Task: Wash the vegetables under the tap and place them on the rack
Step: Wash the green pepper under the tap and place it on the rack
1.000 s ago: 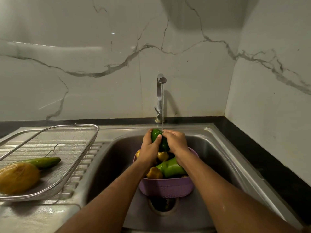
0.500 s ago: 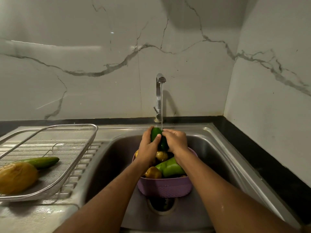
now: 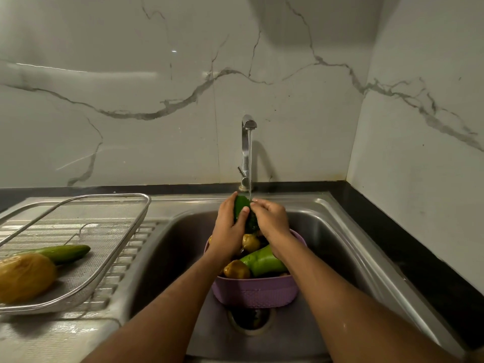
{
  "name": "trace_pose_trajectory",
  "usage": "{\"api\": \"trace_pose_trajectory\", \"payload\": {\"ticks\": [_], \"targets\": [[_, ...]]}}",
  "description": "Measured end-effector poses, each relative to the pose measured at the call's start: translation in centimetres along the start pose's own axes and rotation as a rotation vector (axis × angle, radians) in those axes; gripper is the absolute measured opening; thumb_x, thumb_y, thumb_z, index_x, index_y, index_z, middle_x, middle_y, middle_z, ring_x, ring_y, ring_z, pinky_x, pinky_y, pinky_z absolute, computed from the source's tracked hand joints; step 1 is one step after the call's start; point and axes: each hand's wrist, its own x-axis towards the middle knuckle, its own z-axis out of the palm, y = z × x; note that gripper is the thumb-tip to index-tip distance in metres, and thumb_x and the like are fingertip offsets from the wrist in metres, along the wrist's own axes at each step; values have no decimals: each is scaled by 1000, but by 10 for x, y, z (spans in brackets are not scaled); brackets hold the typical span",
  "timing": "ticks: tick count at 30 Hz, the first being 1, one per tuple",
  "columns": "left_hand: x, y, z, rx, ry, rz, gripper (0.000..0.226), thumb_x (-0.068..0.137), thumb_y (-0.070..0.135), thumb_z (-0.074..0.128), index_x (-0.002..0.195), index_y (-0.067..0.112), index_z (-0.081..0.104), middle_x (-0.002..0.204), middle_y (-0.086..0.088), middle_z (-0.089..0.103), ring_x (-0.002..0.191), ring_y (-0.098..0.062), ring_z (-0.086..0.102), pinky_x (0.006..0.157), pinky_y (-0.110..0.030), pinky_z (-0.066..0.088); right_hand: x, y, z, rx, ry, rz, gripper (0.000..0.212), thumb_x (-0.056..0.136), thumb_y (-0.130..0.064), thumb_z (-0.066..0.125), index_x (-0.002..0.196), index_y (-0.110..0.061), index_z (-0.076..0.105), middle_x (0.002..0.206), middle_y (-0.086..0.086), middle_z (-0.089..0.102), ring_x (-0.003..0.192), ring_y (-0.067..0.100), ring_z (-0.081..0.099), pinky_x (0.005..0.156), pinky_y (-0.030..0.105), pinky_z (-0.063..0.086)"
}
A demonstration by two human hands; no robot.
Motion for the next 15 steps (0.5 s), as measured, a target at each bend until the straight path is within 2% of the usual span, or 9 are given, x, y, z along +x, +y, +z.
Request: {"api": "trace_pose_trajectory", "payload": {"ticks": [3, 5, 6, 8, 10, 12, 15], "targets": [[4, -2, 2, -171, 15, -180, 58, 108, 33, 49, 161, 28, 28, 158, -8, 40, 141, -24, 44, 117, -50, 42, -3, 1, 1, -10, -121, 38, 45, 104, -27, 60, 147, -16, 56, 141, 5, 61, 126, 22, 58, 106, 41, 52], [4, -2, 3, -256, 9, -248, 54, 109, 33, 47, 159, 30, 31, 157, -9, 43, 140, -26, 46, 115, -52, 43, -3, 4, 4, -48, -106, -6, 46, 104, -29, 59, 148, -16, 54, 145, 4, 58, 131, 21, 56, 106, 34, 50], [2, -1, 4, -259, 1, -257, 52, 109, 34, 47, 158, 29, 33, 156, -9, 43, 139, -26, 47, 115, -52, 43, -3, 4, 4, -99, -59, -45, 42, 104, -30, 58, 144, -16, 59, 141, 3, 62, 125, 19, 59, 99, 29, 50], [-2, 1, 3, -267, -43, -253, 54, 108, 38, 47, 159, 29, 33, 158, -8, 41, 140, -26, 47, 115, -52, 43, -3, 4, 5, -189, 65, -93, 31, 104, -34, 58, 127, -17, 71, 116, -2, 72, 101, 12, 64, 81, 23, 48], [-5, 3, 4, -314, -103, -273, 57, 107, 40, 48, 161, 30, 29, 160, -6, 37, 141, -27, 45, 115, -52, 43, -2, 5, 1, -221, 135, -94, 29, 104, -38, 57, 114, -20, 77, 93, -7, 70, 89, 11, 66, 72, 25, 47], [-4, 5, 4, -311, -126, -265, 60, 107, 36, 50, 162, 28, 26, 159, -7, 38, 141, -27, 45, 115, -52, 44, -1, 4, -2, -216, 130, -84, 31, 104, -42, 56, 111, -21, 77, 90, -6, 70, 88, 13, 66, 73, 28, 49], [1, 3, 4, -265, -66, -243, 58, 107, 32, 50, 161, 25, 29, 157, -9, 42, 140, -26, 47, 115, -51, 44, 1, 2, 0, -170, 4, -44, 31, 107, -37, 51, 124, -19, 71, 107, -3, 69, 97, 14, 63, 87, 35, 55]]}}
